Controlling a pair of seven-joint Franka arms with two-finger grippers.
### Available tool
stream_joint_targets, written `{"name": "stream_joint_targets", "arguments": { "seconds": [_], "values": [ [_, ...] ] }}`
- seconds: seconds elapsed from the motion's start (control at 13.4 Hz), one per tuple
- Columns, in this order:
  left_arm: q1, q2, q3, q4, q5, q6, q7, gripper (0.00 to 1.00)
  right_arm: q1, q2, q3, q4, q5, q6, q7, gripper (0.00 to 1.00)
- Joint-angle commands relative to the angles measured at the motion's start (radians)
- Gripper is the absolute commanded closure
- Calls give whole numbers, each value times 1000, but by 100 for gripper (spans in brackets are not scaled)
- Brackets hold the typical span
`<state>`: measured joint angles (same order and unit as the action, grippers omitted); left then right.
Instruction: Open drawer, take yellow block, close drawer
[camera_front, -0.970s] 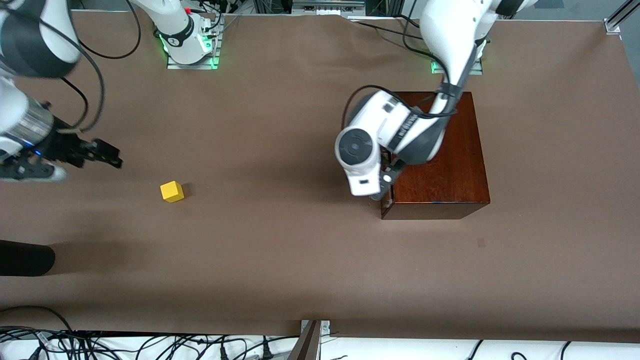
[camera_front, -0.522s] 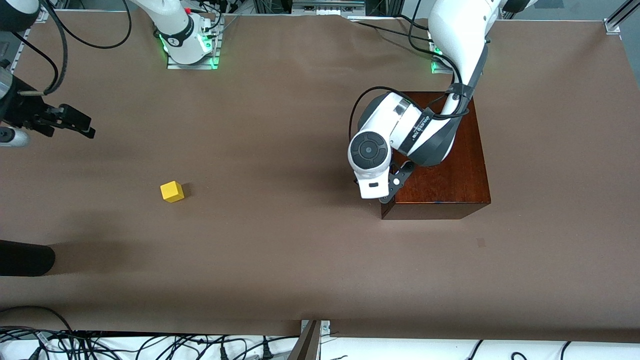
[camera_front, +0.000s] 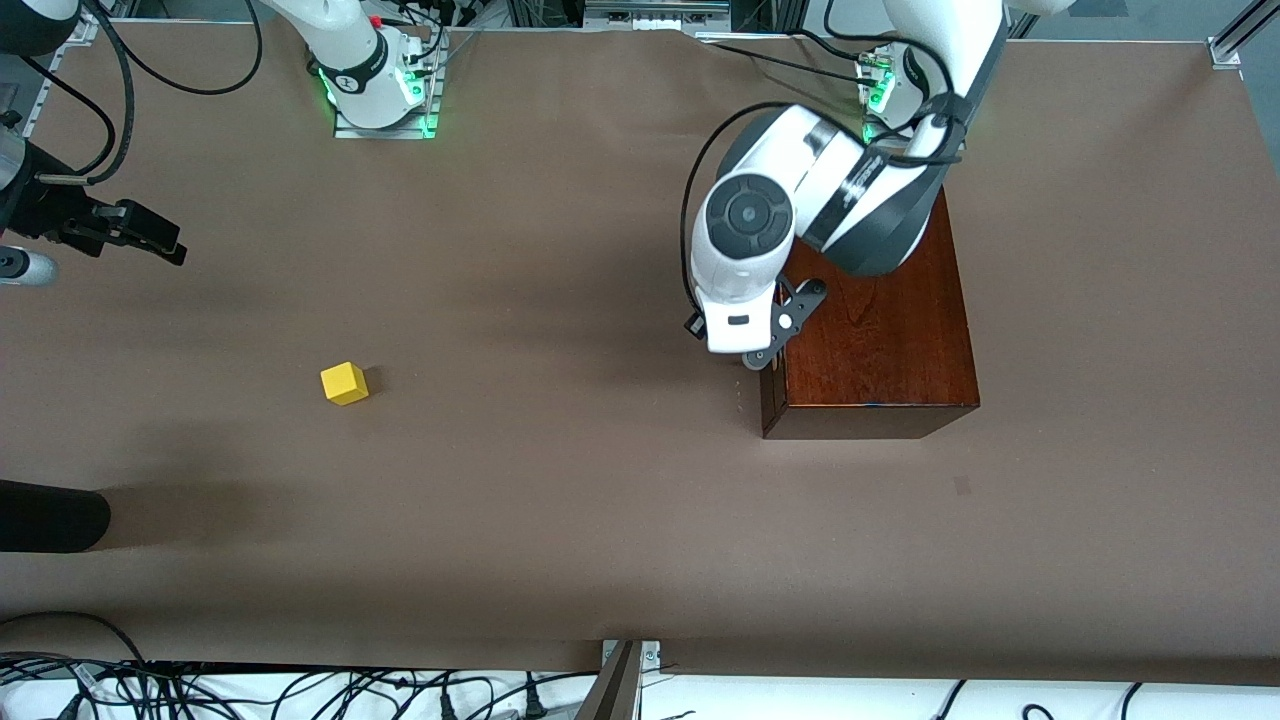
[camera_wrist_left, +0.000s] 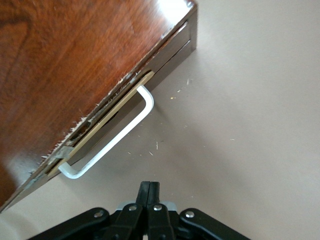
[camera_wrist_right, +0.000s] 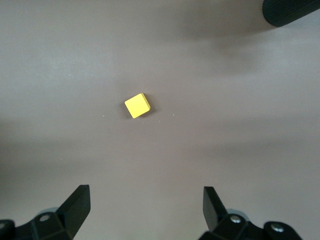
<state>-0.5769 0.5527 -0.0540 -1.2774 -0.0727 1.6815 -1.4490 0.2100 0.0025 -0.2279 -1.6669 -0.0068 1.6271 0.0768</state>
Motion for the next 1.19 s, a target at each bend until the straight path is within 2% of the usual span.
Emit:
{"name": "stream_joint_targets", "arguments": {
  "seconds": [0.0, 0.07, 0.15, 0.22, 0.3, 0.52, 0.75, 0.97, 1.12],
  "values": [
    [63, -80, -9, -26, -18, -9, 181, 88, -14, -1, 13, 6, -16, -20, 18, 0],
    [95, -101, -9, -28, -19, -11, 276, 76, -15, 1, 13, 6, -16, -20, 21, 0],
    [118, -128, -9, -37, -22, -11, 400, 58, -15, 1, 12, 6, -15, -21, 24, 0],
    [141, -143, -10, -43, -39, -11, 511, 14, -15, 1, 12, 6, -13, -21, 26, 0],
    [152, -149, -9, -45, -42, -11, 568, 0, -15, 1, 12, 6, -13, -23, 27, 0],
    [212, -195, -9, -57, -32, -20, 692, 0, -15, 1, 12, 6, -10, -23, 26, 0],
    [290, -339, 3, -199, -30, -16, 890, 0, -15, -1, 13, 7, -5, -21, 24, 0],
    [308, -482, 94, -330, -26, -20, 1085, 0, -14, 1, 13, 7, -5, -26, 23, 0],
    [327, -537, 121, -379, 77, -20, 1174, 0, -12, 1, 13, 7, -9, -24, 21, 0]
  ]
}}
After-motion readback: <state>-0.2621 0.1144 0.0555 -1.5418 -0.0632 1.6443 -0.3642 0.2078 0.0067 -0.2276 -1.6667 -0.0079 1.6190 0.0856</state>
